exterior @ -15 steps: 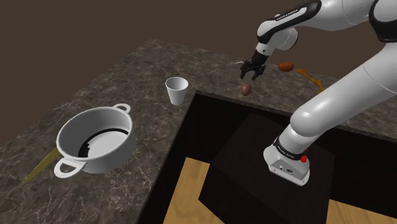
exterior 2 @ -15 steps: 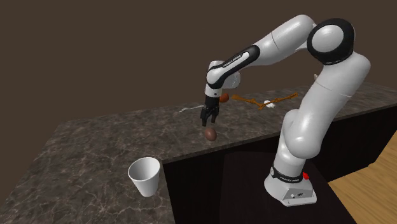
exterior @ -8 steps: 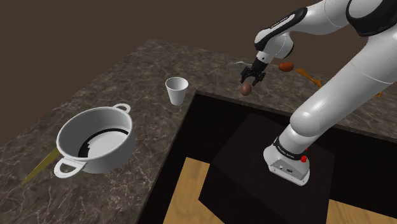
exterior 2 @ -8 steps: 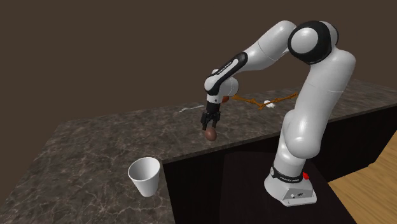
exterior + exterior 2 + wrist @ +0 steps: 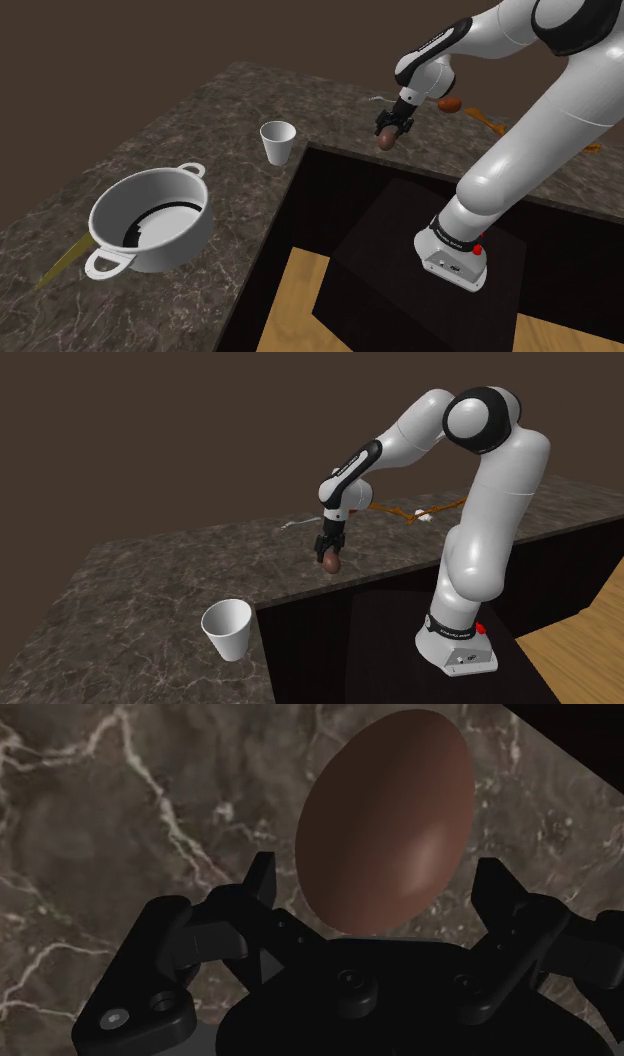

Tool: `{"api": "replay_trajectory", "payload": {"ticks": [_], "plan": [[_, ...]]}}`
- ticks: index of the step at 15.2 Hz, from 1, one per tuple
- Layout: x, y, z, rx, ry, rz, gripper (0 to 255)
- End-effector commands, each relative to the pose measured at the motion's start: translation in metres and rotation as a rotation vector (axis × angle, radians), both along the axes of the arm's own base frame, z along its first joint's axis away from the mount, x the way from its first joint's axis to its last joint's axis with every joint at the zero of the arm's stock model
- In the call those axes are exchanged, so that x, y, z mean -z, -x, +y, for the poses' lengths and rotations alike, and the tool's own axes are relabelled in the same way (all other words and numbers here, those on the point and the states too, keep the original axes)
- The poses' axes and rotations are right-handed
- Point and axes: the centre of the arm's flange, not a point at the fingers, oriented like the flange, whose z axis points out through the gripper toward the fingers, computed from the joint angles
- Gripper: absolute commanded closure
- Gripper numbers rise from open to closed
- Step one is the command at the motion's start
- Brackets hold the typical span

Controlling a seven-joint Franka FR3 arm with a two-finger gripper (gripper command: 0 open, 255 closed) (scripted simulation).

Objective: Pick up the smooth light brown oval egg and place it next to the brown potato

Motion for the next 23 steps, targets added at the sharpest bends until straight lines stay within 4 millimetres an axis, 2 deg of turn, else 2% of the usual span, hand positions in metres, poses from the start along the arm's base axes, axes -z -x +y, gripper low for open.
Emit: {"api": "replay_trajectory", "payload": {"ticks": [1,3,4,13,23], "plan": [[0.0,0.0,0.0,0.0,0.0,0.0,0],[0.0,0.0,0.0,0.0,0.0,0.0,0],[0.0,0.0,0.0,0.0,0.0,0.0,255],[0.0,0.0,0.0,0.0,0.0,0.0,255],[-0.052,0.0,0.0,0.0,0.0,0.0,255]]}}
